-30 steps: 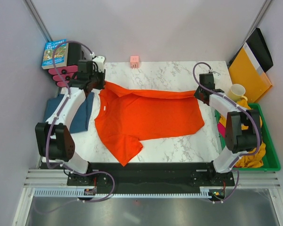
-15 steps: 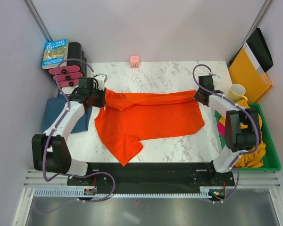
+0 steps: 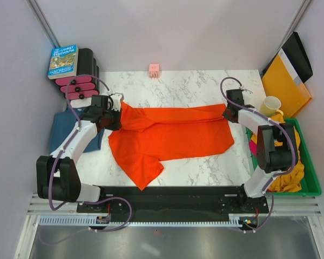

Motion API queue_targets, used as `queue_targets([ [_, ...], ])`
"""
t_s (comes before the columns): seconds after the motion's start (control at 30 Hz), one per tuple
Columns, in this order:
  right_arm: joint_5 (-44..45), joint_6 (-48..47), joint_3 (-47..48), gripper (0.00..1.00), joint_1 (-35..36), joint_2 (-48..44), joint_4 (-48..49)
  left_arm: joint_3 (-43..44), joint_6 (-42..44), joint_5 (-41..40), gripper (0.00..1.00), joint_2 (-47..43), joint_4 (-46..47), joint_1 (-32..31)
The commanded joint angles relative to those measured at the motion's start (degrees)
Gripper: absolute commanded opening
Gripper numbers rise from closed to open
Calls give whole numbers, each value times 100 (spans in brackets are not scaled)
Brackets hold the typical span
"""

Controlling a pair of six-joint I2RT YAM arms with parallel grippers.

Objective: Fold and stack the t-shirts
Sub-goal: Fold the flattened tshirt in 1/3 of the way

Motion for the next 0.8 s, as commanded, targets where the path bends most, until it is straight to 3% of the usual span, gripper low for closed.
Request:
queue_targets([
  [0.0,243,111,52,0,-29,174,-103,-142,191,80,2,299,-43,35],
  [0.23,330,164,210,0,-29,342,-261,-142,367,106,4,915,-122,26],
  [0.3,331,147,323,6,-20,333,-314,-125,384,97,11,889,-130,26],
  [0.33,313,103,359,19,-20,315,-305,-72,384,97,16,863,-130,26],
  [0.4,225,15,377,42,23,106,-53,-2,367,167,43,705,-104,26],
  [0.43,138,-72,359,60,41,9,106,85,341,159,55,626,-87,26],
  [0.47,67,-186,385,68,67,-79,212,138,314,150,70,556,-43,26],
  [0.53,23,-266,455,82,147,-299,362,375,244,150,83,353,63,26],
  [0.6,-91,-363,640,86,217,-361,372,560,200,176,87,352,202,26],
  [0.67,-214,-416,859,83,252,-266,223,824,165,263,85,536,300,26],
  [0.7,-293,-381,956,76,270,-47,118,929,147,290,81,894,344,26],
  [0.73,-294,-355,1044,39,270,85,30,1200,112,325,76,1124,344,17],
  [0.77,-294,-328,1219,20,270,235,-58,1368,60,413,62,1370,309,9],
])
